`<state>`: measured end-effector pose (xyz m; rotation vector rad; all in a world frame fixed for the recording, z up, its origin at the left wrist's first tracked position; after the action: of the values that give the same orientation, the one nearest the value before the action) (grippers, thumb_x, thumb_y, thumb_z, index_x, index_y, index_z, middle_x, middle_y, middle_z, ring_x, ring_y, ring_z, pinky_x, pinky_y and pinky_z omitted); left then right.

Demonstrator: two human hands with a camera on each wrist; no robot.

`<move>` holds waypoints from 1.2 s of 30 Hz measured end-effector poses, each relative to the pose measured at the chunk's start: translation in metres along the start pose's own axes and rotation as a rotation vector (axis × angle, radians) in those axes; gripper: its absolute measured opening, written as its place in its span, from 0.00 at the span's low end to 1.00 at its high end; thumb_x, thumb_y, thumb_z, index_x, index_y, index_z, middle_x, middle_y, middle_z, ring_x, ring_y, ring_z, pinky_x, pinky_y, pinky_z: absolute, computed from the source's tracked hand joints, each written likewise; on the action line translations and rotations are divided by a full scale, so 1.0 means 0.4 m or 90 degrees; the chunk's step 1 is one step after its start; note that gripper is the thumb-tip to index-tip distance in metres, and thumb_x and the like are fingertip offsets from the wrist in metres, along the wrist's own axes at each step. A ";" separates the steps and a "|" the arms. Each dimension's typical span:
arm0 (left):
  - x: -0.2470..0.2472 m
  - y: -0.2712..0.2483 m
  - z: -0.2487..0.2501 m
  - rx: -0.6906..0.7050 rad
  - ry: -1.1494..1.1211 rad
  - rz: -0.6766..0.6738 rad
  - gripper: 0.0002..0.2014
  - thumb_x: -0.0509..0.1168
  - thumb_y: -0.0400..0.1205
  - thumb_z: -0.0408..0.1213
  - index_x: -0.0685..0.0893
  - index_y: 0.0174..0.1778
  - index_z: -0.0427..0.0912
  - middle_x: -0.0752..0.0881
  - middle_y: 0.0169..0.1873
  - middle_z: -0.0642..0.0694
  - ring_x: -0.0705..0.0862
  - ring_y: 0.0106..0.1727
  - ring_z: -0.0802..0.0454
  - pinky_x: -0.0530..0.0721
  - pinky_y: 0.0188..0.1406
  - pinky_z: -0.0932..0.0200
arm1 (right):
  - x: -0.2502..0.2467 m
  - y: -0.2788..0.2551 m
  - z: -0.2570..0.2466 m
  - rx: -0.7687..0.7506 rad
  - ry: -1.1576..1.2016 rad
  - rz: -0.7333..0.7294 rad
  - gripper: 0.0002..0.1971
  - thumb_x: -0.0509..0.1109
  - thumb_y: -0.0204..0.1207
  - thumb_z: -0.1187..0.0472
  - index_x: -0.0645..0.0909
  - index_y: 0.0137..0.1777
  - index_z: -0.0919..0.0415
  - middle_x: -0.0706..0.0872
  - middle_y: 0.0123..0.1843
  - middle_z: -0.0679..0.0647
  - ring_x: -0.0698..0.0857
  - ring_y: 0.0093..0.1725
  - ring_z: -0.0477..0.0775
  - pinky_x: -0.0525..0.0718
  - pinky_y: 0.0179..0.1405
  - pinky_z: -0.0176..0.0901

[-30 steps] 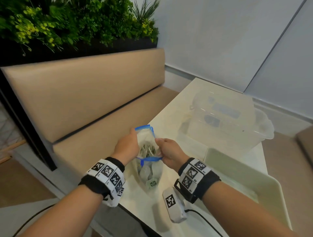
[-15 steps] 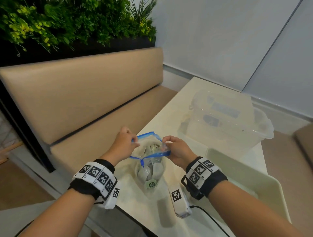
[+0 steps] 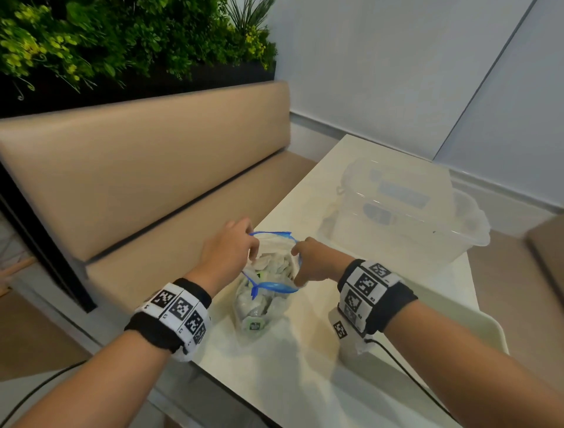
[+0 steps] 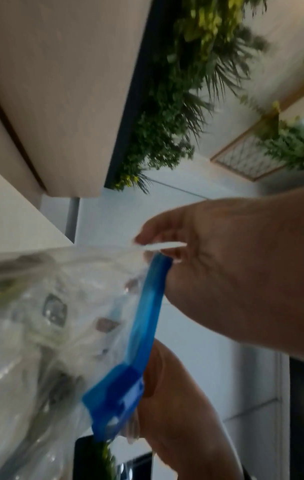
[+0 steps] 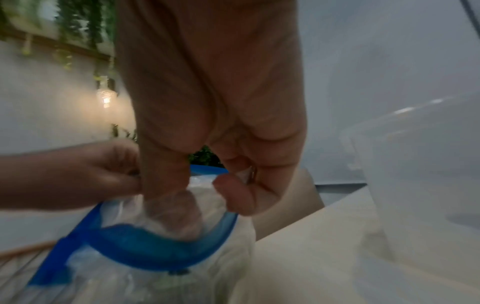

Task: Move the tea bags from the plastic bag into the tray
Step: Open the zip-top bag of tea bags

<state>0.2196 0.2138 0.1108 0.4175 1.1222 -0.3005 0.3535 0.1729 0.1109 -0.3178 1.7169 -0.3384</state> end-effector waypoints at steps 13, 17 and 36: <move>0.029 0.003 0.037 -0.083 -0.102 -0.349 0.50 0.74 0.70 0.24 0.52 0.83 0.45 0.54 0.77 0.52 0.88 0.45 0.45 0.85 0.28 0.67 | -0.022 -0.032 -0.024 -0.009 -0.061 -0.020 0.31 0.78 0.68 0.55 0.73 0.69 0.65 0.74 0.59 0.57 0.81 0.45 0.53 0.77 0.34 0.34; 0.021 0.002 0.063 -0.027 -0.142 -0.351 0.45 0.74 0.68 0.24 0.63 0.80 0.46 0.62 0.74 0.53 0.87 0.46 0.47 0.80 0.24 0.71 | -0.117 -0.049 -0.106 -0.169 -0.089 0.157 0.28 0.78 0.68 0.54 0.76 0.68 0.58 0.70 0.59 0.56 0.74 0.58 0.57 0.73 0.53 0.38; 0.017 -0.092 0.002 -0.110 -0.154 -0.153 0.38 0.67 0.71 0.31 0.65 0.79 0.47 0.70 0.73 0.51 0.76 0.69 0.47 0.77 0.62 0.57 | 0.108 0.079 -0.195 -0.243 -0.361 -0.187 0.29 0.61 0.83 0.60 0.56 0.82 0.60 0.65 0.80 0.58 0.63 0.79 0.55 0.58 0.72 0.38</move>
<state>0.2068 0.1807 0.0987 0.0878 0.9513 -0.4489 0.2686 0.1884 0.0720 -0.8644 1.1633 -0.1084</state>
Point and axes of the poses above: each hand's wrist, its own y-axis towards the middle knuckle, its own x-axis out of the palm, z = x × y, the point moved 9 cm from there along y, towards the middle knuckle
